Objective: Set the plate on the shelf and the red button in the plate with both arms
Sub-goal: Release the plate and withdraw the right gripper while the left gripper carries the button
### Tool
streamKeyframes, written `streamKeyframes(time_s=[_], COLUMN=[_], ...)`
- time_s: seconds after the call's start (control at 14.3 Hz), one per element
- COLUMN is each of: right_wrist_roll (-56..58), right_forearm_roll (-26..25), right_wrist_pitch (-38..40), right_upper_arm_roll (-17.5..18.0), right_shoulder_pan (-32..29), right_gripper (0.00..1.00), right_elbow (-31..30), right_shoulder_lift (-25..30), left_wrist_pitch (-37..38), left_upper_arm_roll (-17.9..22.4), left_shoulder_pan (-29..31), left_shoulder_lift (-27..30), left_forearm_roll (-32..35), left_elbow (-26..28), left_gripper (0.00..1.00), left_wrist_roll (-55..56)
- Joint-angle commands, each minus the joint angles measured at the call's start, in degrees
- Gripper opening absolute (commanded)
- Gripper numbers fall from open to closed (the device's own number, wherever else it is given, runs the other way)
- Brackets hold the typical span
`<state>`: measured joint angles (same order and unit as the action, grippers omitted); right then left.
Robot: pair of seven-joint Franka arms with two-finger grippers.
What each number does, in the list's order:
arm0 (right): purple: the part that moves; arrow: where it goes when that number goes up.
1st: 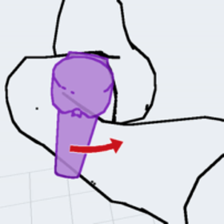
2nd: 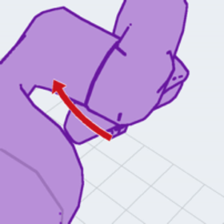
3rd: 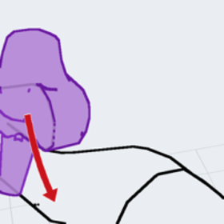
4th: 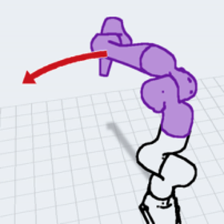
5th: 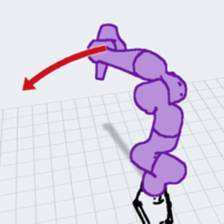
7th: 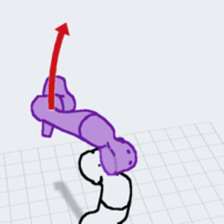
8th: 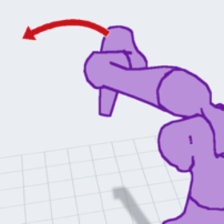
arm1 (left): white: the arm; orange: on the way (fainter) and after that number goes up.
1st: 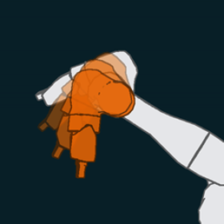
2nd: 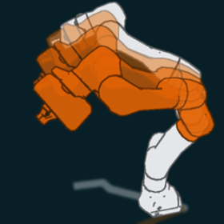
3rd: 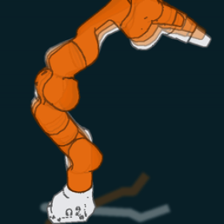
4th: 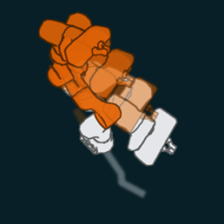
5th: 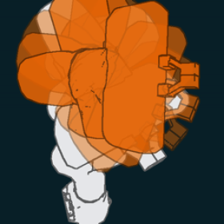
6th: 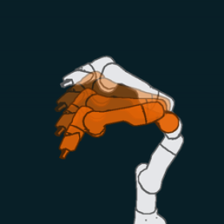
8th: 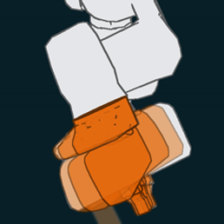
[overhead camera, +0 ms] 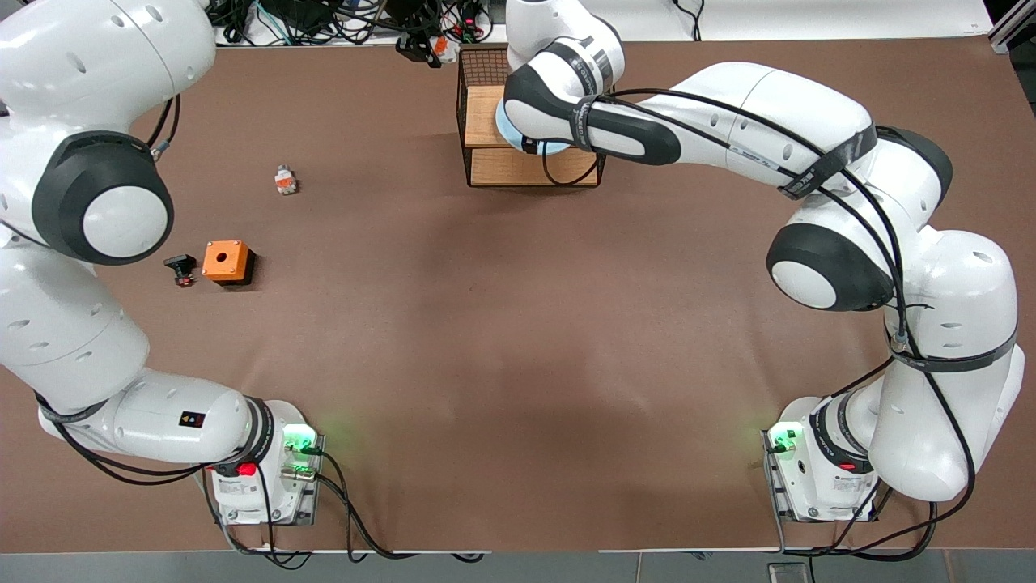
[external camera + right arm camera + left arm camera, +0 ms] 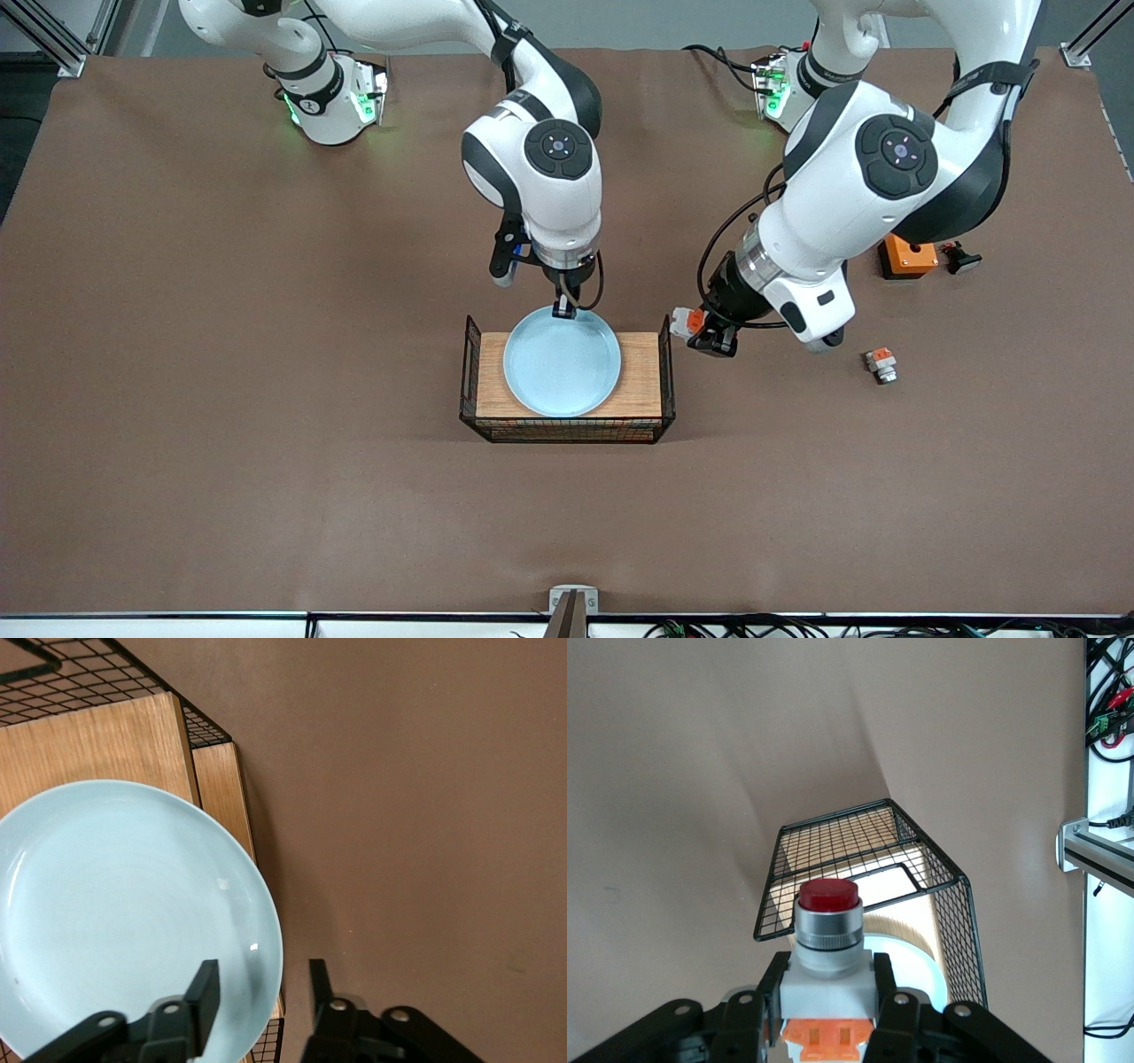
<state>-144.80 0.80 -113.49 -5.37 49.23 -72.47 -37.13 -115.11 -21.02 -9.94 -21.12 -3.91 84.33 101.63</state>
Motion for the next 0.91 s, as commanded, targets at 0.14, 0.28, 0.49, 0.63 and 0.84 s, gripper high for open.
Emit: streamKeyframes(time_s=[0.14, 0.28, 0.49, 0.63, 0.84], right_wrist_roll=[2.74, 13.88, 28.91, 42.94, 63.18], right_forearm_roll=[-1.16, 0.25, 3.05, 4.12, 4.21], right_wrist_pitch=[1.68, 6.15, 13.79, 19.33, 28.12], right_upper_arm_roll=[0.54, 0.80, 0.80, 0.80, 0.63], right_shoulder_pan=[-1.33, -1.86, -3.87, -6.16, -11.07], right_gripper=[1.00, 1.00, 1.00, 1.00, 1.00], right_elbow=[4.09, 4.79, 6.90, 6.99, 6.99], right_shoulder_lift=[-1.02, -0.49, 0.74, 2.93, 7.06], left_wrist_pitch=[-3.79, -4.15, -4.15, -4.24, -4.42], left_upper_arm_roll=[-0.07, 0.19, 0.37, 0.37, 0.72], left_shoulder_pan=[-1.13, -2.01, -3.41, -4.03, -6.23], left_shoulder_lift=[-1.47, -2.87, -5.24, -6.39, -7.89], left_forearm_roll=[0.22, 0.49, 2.15, 3.82, 6.01], left_elbow=[-1.45, -2.50, -4.09, -4.97, -5.85], left_gripper=[0.30, 0.30, 0.30, 0.30, 0.30], left_wrist_roll=[2.78, 3.75, 5.15, 6.38, 8.05])
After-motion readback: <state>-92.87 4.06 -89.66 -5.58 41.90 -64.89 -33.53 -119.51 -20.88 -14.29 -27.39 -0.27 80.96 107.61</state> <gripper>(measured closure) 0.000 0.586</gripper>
